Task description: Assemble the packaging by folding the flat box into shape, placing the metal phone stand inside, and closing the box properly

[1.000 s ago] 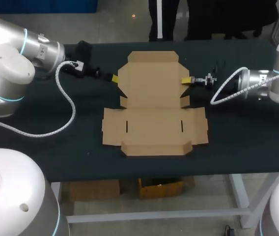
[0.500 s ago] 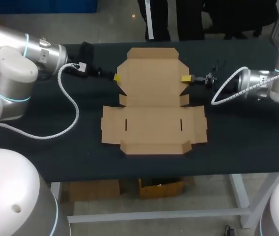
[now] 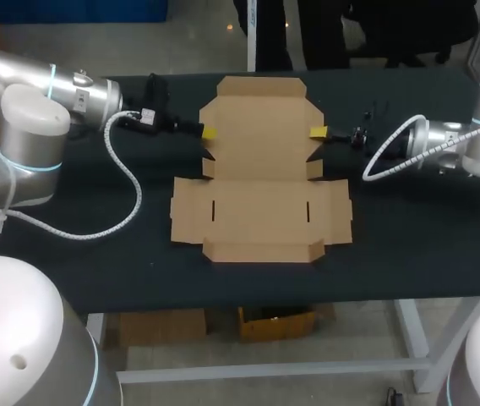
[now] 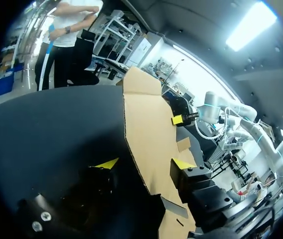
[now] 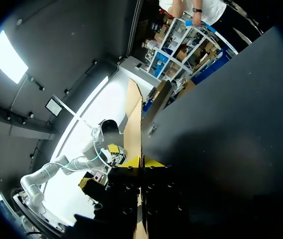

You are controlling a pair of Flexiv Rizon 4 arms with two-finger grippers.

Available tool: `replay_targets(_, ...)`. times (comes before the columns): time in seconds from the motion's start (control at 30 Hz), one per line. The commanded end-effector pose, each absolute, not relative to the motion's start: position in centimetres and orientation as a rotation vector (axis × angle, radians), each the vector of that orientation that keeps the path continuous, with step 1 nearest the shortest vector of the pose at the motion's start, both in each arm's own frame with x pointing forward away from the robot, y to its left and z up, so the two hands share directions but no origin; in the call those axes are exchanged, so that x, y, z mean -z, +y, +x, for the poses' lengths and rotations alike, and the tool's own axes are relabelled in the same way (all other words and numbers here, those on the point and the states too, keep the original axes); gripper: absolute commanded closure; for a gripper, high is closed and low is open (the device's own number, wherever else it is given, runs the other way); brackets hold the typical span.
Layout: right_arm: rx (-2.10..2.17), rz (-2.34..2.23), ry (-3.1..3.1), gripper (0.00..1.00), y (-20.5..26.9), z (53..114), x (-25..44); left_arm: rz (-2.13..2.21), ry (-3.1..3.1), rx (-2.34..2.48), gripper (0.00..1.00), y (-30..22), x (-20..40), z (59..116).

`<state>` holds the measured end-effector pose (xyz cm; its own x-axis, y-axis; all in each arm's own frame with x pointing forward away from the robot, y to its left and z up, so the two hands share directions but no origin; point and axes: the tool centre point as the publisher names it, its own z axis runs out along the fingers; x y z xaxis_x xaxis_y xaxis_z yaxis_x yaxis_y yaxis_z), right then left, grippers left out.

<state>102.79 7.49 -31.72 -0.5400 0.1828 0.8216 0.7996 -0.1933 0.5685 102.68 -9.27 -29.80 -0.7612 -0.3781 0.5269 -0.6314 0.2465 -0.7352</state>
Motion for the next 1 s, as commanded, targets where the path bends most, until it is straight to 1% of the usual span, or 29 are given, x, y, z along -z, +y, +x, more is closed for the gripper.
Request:
replay_targets(0.03, 1.795, -1.120, -1.605, 1.00, 7.4, 103.1, 32.0, 0.918, -2.268, -1.523, 0.42, -9.9, 30.2, 103.5)
replay_targets(0.07, 1.798, -1.119, -1.605, 1.00, 7.4, 103.1, 32.0, 0.912, -2.266, -1.524, 0.45, -10.0, 30.1, 103.5)
replay_targets(0.17, 1.804, -1.115, -1.601, 1.00, 7.3, 103.2, 32.0, 0.897, -2.256, -1.532, 0.48, -10.4, 30.1, 103.6)
replay_targets(0.2, 1.808, -1.113, -1.600, 1.00, 7.3, 103.2, 31.9, 0.891, -2.252, -1.535, 0.50, -10.6, 30.1, 103.6)
replay_targets(0.57, 1.828, -1.076, -1.595, 1.00, 7.7, 103.6, 31.7, 0.842, -2.234, -1.545, 0.52, -12.1, 30.3, 103.9)
replay_targets(1.0, 1.844, -1.050, -1.593, 1.00, 8.1, 103.8, 31.4, 0.804, -2.212, -1.555, 0.58, -13.3, 30.4, 104.1)
